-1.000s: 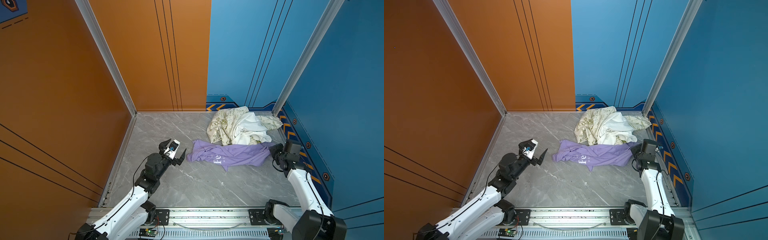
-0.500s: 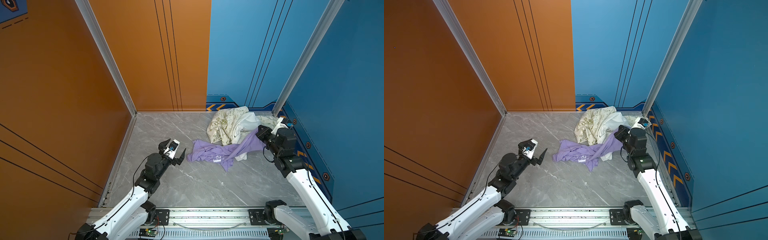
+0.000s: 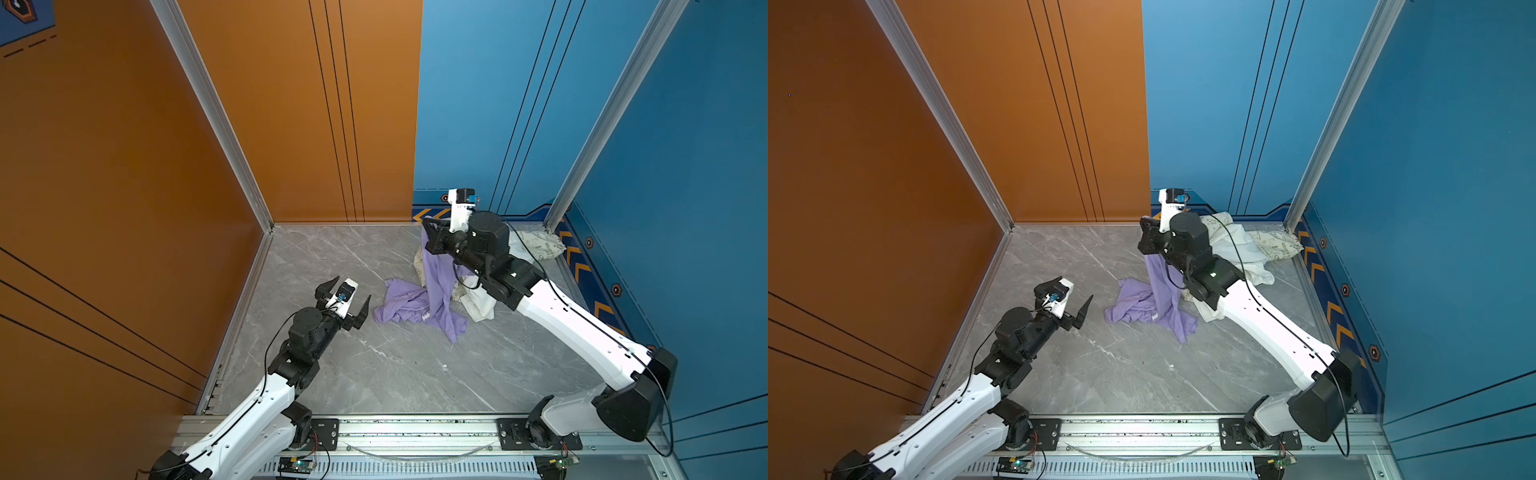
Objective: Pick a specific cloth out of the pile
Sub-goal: 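Lift the T-shirt with the right gripper and drop it nearer the left gripper, then grasp the lavender T-shirt with the left gripper while the right gripper holds back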
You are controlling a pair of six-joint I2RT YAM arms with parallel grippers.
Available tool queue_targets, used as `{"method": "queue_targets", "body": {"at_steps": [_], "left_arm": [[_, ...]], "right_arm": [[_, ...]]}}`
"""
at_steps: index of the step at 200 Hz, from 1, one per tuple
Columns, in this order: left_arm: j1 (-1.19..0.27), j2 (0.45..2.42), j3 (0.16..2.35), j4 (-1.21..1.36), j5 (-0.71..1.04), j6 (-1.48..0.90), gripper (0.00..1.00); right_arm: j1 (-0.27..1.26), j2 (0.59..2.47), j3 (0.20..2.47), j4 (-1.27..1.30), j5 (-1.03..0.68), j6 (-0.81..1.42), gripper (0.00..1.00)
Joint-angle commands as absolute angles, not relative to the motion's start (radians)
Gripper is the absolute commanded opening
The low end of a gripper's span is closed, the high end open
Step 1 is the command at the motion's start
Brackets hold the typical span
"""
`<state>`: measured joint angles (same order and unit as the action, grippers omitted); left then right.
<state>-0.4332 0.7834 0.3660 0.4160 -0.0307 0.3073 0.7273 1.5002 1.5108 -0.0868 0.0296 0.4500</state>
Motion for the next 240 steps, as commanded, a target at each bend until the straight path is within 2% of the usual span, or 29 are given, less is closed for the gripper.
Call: {"method": "queue_targets", "body": {"at_steps": [1, 27, 57, 111, 138, 198, 219, 240], "left_arm": [[-0.441, 0.762, 0.356, 0.436, -0.075, 0.323, 0.98], [-0.441, 0.746, 0.356, 0.436, -0.117, 0.334, 0.98], [-0.442, 0.723, 0.354, 0.437, -0.171, 0.344, 0.98], [-0.443, 0.722, 0.354, 0.437, -0.194, 0.344, 0.98], [-0.445, 0.729, 0.355, 0.437, -0.194, 0.344, 0.98], [-0.471, 0.798, 0.372, 0.426, -0.206, 0.230, 0.98], [-0.520, 0.865, 0.434, 0.311, -0.211, 0.181, 0.98], [-0.574, 0.931, 0.552, 0.157, -0.244, 0.087, 0.98]], "right_arm": [[0.797, 1.585, 1.647, -0.149, -0.022, 0.369, 0.00], [0.851, 1.672, 1.742, -0.211, -0.045, 0.344, 0.00], [0.880, 1.699, 1.741, -0.258, -0.044, 0.317, 0.00], [0.854, 1.662, 1.570, -0.384, 0.082, 0.272, 0.00], [0.816, 1.625, 1.447, -0.430, 0.116, 0.287, 0.07], [0.731, 1.585, 1.331, -0.568, 0.113, 0.306, 0.51], [0.718, 1.558, 1.319, -0.577, 0.123, 0.287, 0.66], [0.709, 1.525, 1.311, -0.577, 0.152, 0.276, 0.77]]}}
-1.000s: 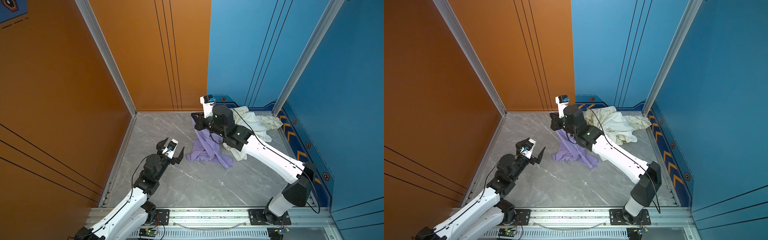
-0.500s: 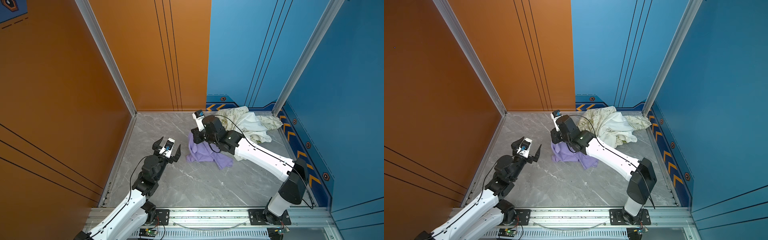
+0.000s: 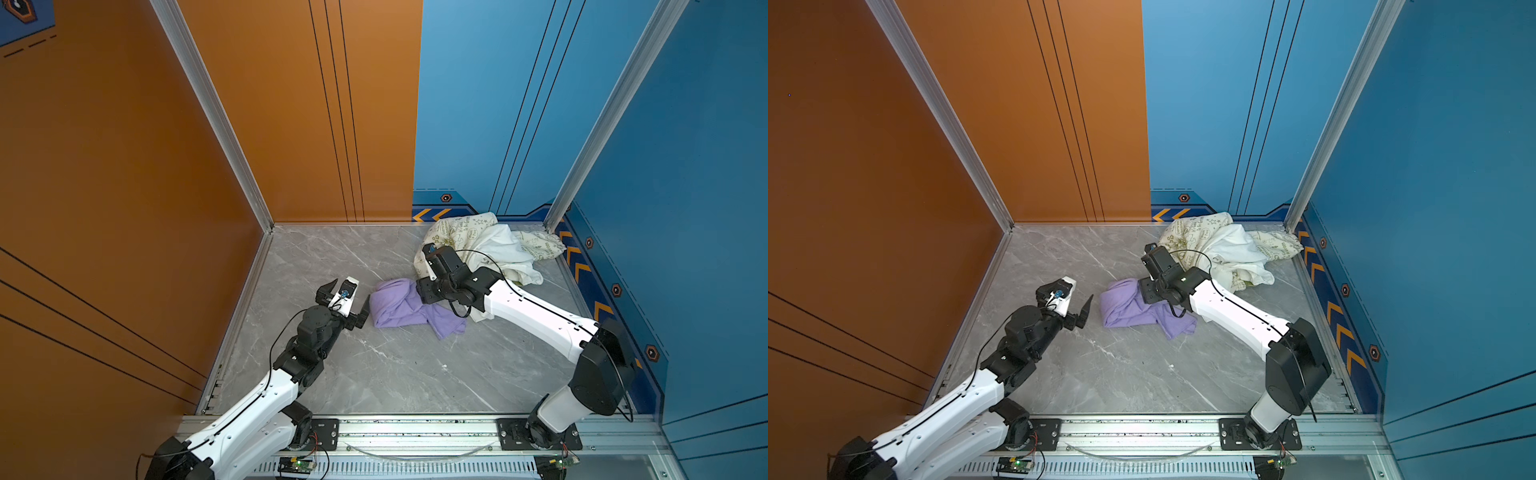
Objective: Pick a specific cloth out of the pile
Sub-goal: 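Grasp the lavender T-shirt with the left gripper while the right gripper holds back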
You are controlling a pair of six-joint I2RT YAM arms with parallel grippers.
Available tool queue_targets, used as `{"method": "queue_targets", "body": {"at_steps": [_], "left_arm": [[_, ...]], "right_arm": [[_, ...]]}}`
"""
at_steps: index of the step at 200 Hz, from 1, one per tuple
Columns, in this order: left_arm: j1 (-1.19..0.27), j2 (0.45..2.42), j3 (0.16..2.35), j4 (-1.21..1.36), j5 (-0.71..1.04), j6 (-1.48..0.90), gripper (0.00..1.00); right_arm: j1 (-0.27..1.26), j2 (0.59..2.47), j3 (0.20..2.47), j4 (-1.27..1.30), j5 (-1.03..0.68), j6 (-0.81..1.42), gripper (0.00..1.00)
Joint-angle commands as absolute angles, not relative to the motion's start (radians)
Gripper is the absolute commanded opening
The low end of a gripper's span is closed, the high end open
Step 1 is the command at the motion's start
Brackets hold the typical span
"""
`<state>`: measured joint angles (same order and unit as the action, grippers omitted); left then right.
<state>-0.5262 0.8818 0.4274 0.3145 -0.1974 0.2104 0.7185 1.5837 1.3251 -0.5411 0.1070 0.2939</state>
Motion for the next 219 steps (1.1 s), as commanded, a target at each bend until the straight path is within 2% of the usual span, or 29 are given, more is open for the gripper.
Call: {"method": "queue_targets", "body": {"at_steps": [1, 36, 60, 75, 143, 219], "left_arm": [[-0.576, 0.935, 0.557, 0.149, -0.246, 0.081, 0.98], [-0.621, 1.062, 0.746, -0.056, -0.268, -0.139, 0.98], [-0.652, 1.197, 0.876, -0.178, -0.273, -0.202, 0.98], [-0.673, 1.294, 0.963, -0.285, -0.286, -0.226, 0.98], [-0.761, 1.584, 1.157, -0.325, -0.327, -0.255, 0.98], [-0.775, 1.862, 1.285, -0.367, -0.262, -0.327, 0.98]], "right_arm": [[0.710, 1.524, 1.311, -0.577, 0.153, 0.276, 0.77], [0.664, 1.468, 1.303, -0.574, 0.176, 0.270, 0.85], [0.634, 1.405, 1.265, -0.543, 0.172, 0.277, 0.87], [0.605, 1.357, 1.228, -0.513, 0.160, 0.302, 1.00], [0.475, 1.160, 1.069, -0.398, 0.082, 0.363, 1.00], [0.417, 1.112, 1.017, -0.389, 0.029, 0.383, 1.00]]}}
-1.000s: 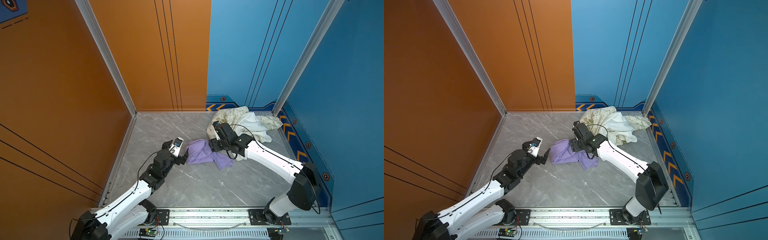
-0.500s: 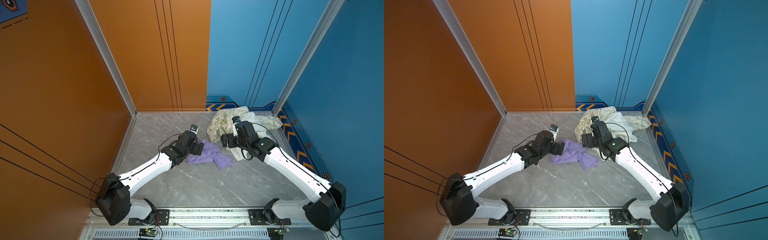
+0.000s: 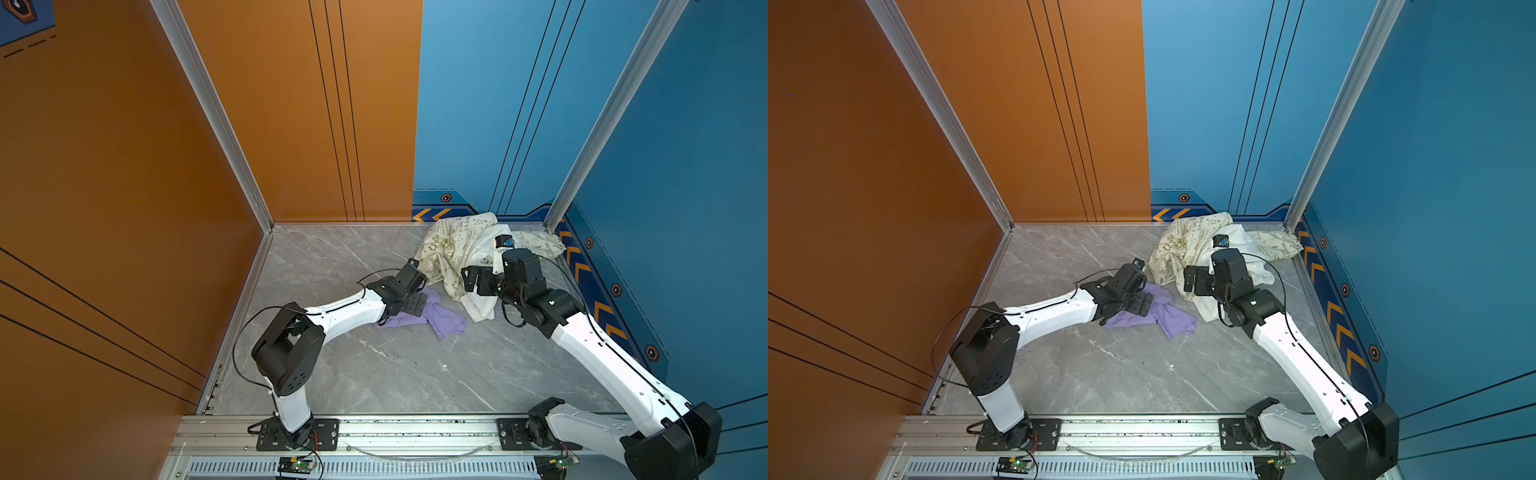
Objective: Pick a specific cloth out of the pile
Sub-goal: 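Grasp the lavender T-shirt with the left gripper while the right gripper holds back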
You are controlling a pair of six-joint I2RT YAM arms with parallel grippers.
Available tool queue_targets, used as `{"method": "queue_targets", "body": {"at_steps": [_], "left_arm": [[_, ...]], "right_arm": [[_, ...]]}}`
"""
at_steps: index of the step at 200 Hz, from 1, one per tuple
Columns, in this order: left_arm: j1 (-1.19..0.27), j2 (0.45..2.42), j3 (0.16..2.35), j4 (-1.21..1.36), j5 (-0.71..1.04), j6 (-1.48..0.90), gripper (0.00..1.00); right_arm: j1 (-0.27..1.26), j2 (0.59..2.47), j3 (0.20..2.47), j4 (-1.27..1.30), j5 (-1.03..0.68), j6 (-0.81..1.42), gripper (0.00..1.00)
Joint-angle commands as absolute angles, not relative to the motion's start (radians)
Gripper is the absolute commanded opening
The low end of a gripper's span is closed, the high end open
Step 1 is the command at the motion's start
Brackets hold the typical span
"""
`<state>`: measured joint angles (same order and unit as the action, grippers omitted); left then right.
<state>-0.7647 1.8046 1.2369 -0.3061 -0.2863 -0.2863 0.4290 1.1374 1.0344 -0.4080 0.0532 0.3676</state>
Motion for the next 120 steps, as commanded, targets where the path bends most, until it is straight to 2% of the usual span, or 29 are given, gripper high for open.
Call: {"method": "queue_targets", "body": {"at_steps": [1, 35, 60, 64, 74, 120], "left_arm": [[-0.776, 1.864, 1.286, -0.370, -0.260, -0.329, 0.98], [-0.775, 1.949, 1.350, -0.447, -0.246, -0.367, 0.99], [-0.754, 1.994, 1.369, -0.467, -0.212, -0.416, 0.88], [-0.749, 2.000, 1.371, -0.472, -0.202, -0.426, 0.82], [-0.734, 2.017, 1.380, -0.488, -0.180, -0.451, 0.76], [-0.684, 2.022, 1.354, -0.494, -0.148, -0.519, 0.36]], "right_arm": [[0.416, 1.112, 1.015, -0.388, 0.028, 0.383, 1.00], [0.401, 1.111, 1.000, -0.387, 0.019, 0.393, 1.00], [0.393, 1.109, 0.988, -0.377, 0.003, 0.411, 1.00], [0.392, 1.111, 0.987, -0.376, 0.002, 0.413, 1.00], [0.390, 1.111, 0.985, -0.376, 0.002, 0.413, 1.00], [0.371, 1.096, 0.974, -0.376, -0.004, 0.410, 1.00]]}}
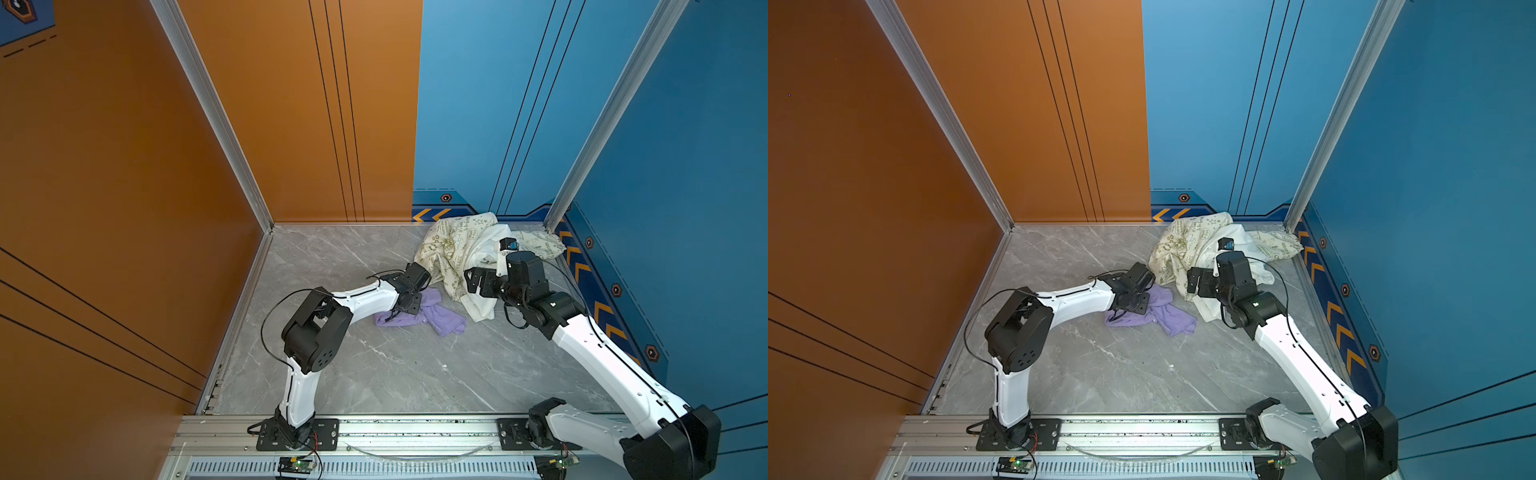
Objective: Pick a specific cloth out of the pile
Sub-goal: 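Grasp the lavender T-shirt with the left gripper while the right gripper holds back, then carry the T-shirt with the left gripper toward the orange wall corner and set it down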
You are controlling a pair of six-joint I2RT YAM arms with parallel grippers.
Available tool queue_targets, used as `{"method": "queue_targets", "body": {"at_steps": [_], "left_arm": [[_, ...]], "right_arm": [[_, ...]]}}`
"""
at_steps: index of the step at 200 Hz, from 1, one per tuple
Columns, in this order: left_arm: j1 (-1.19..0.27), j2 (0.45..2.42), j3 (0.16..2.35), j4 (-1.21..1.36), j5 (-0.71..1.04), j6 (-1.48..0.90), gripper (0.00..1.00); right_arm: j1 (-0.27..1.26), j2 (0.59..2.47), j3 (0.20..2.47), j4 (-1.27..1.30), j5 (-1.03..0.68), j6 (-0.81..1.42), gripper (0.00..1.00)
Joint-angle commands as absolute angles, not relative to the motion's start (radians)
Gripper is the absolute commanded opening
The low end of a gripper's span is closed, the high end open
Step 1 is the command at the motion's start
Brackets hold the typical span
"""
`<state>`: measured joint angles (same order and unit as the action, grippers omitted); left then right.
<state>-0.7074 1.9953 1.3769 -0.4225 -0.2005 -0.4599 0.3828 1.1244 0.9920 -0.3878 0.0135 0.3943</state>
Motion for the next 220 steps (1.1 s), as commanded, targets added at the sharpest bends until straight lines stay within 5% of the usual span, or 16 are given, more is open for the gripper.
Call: {"method": "queue_targets", "body": {"at_steps": [1, 30, 99, 181, 220], "left_arm": [[-0.683, 2.019, 1.353, -0.494, -0.148, -0.521, 0.35], [-0.676, 1.952, 1.327, -0.490, -0.225, -0.498, 0.00], [-0.575, 1.739, 1.395, -0.490, -0.461, -0.291, 0.00], [-0.280, 1.755, 1.902, -0.497, -0.528, -0.146, 0.00], [-0.213, 1.757, 1.799, -0.495, -0.485, -0.208, 0.00]], "right_arm": [[0.370, 1.095, 0.974, -0.376, -0.003, 0.410, 1.00], [0.362, 1.094, 0.966, -0.373, -0.009, 0.411, 1.00], [0.353, 1.098, 0.965, -0.359, -0.021, 0.420, 1.00], [0.336, 1.082, 0.971, -0.359, -0.032, 0.419, 1.00], [0.329, 1.074, 0.962, -0.362, -0.053, 0.416, 1.00]]}}
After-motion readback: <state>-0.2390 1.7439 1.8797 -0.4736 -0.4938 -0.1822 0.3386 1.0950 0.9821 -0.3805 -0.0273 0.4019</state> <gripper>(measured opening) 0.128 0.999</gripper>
